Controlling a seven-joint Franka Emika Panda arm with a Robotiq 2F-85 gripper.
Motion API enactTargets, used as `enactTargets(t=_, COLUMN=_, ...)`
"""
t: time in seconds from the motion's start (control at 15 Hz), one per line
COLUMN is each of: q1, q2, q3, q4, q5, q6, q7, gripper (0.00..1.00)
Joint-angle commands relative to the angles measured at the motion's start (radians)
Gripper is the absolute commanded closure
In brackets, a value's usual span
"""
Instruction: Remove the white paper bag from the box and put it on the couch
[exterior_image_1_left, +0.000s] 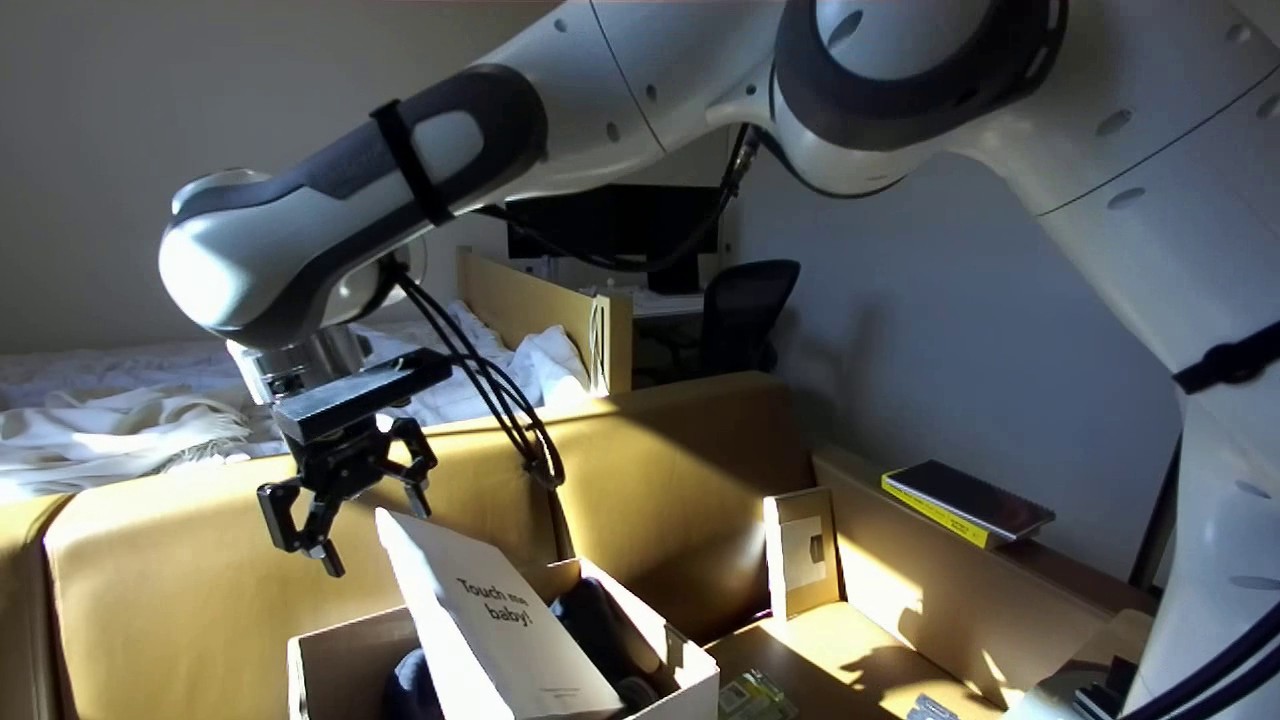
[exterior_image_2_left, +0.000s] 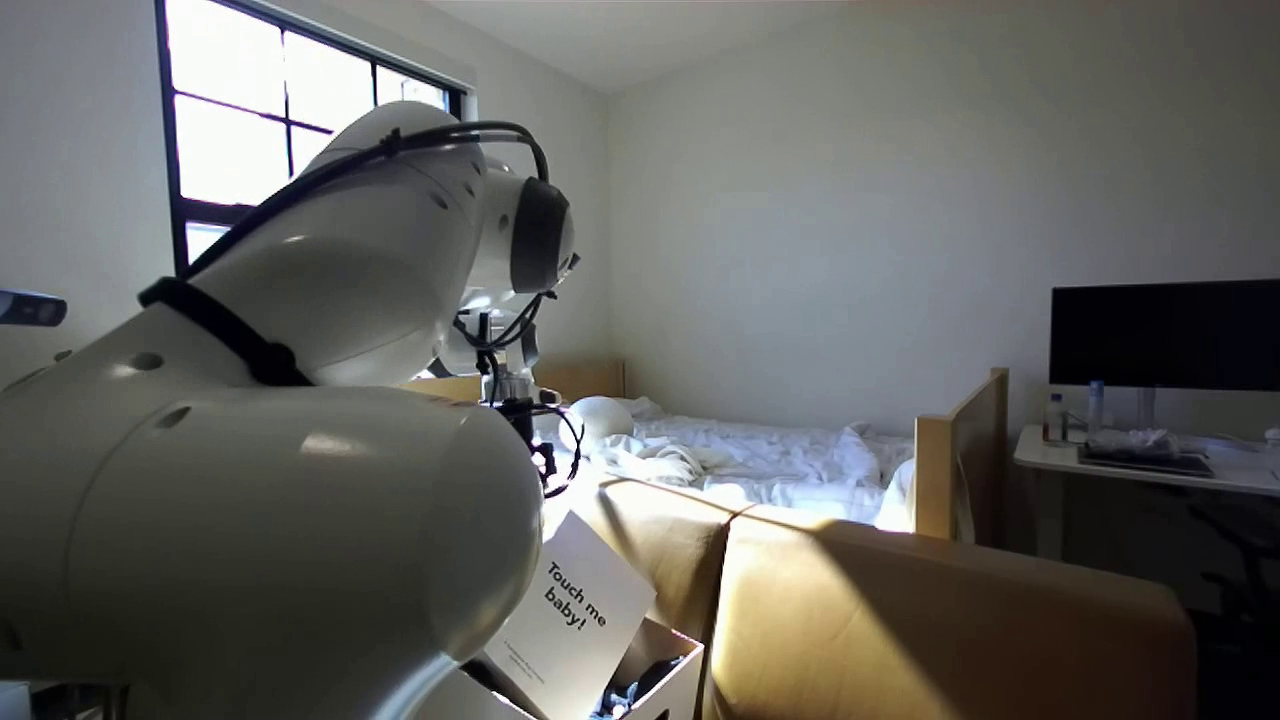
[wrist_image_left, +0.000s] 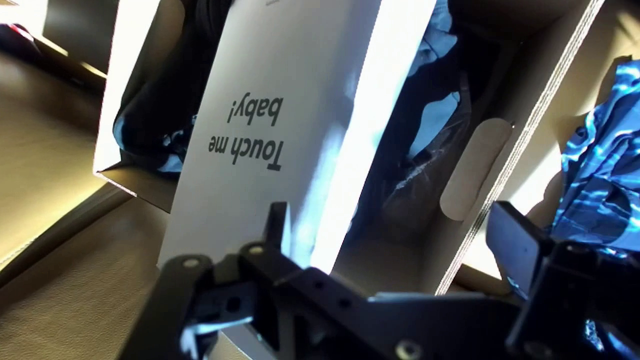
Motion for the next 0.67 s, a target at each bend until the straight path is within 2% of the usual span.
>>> enactTargets(t=0.0, q1=0.04, q2=0.146, q3=-0.071, q4=0.221, q5=0.076, q6=-0.023, q7=0.114, gripper=0.0)
enactTargets(t=0.2, q1=0.054, q2=0.238, q3=-0.124, q4=0.337, q5=0.13, q6=-0.033, q7=0.224, gripper=0.0)
enactTargets(t=0.4, q1=0.065, q2=0.326, q3=-0.161, q4=0.436, q5=0.154, q6=-0.092, q7=0.348, gripper=0.0)
enactTargets(t=0.6, q1=0.064, q2=0.406, q3=-0.17, q4=0.515, q5=0.154, q6=-0.157, q7=0.403, gripper=0.0)
